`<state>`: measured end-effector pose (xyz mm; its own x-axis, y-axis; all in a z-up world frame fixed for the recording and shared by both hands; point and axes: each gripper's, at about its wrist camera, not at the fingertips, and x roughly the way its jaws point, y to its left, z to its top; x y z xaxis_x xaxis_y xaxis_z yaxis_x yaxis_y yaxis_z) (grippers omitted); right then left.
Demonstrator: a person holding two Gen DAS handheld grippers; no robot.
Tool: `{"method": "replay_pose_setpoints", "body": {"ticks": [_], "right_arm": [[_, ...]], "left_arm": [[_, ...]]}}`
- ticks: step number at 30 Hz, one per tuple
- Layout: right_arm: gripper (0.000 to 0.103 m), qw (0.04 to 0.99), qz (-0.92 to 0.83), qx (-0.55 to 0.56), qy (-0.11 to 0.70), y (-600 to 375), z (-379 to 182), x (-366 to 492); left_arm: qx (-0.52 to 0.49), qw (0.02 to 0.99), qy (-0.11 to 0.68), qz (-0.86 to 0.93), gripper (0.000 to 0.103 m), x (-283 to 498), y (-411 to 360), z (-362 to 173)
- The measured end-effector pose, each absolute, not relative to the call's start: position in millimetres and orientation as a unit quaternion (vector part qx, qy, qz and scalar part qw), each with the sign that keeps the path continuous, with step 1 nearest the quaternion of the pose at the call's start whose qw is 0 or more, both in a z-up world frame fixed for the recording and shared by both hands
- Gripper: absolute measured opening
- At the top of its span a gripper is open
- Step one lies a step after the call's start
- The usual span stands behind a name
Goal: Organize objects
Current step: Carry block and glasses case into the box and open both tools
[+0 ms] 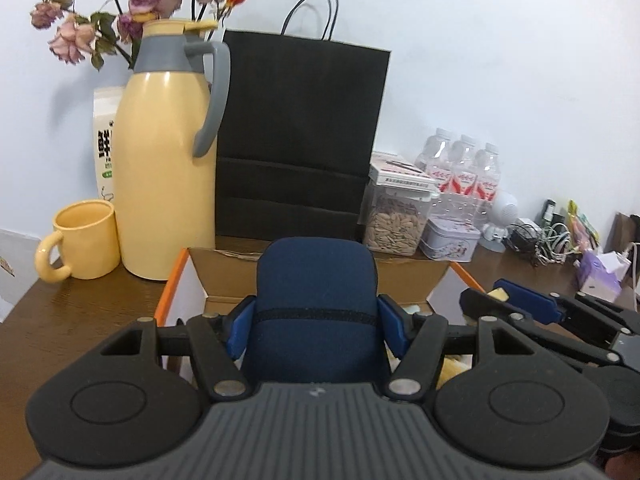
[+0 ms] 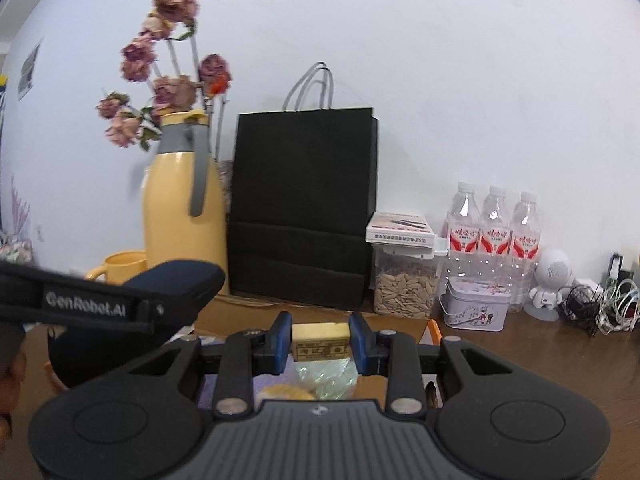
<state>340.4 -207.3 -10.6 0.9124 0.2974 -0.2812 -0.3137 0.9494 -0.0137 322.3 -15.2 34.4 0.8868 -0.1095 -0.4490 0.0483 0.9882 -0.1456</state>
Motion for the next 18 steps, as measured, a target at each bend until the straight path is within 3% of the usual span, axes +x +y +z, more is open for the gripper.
{"method": "replay_pose_setpoints", "body": {"ticks": [14,18], "right_arm": [[0.030,0.975,0.150,-0.032,0.158,-208.9,-24.2,354.1],[0.030,0.974,0.148,-0.033,0.166,-208.7,-26.3,354.3]], "left_arm": [[-0.052,0.964,0.258,-0.027,0.065,341.1,-12.5,15.4],[-0.047,0.964,0.262,-0.018,0.069,341.1,-12.7,14.1]]}}
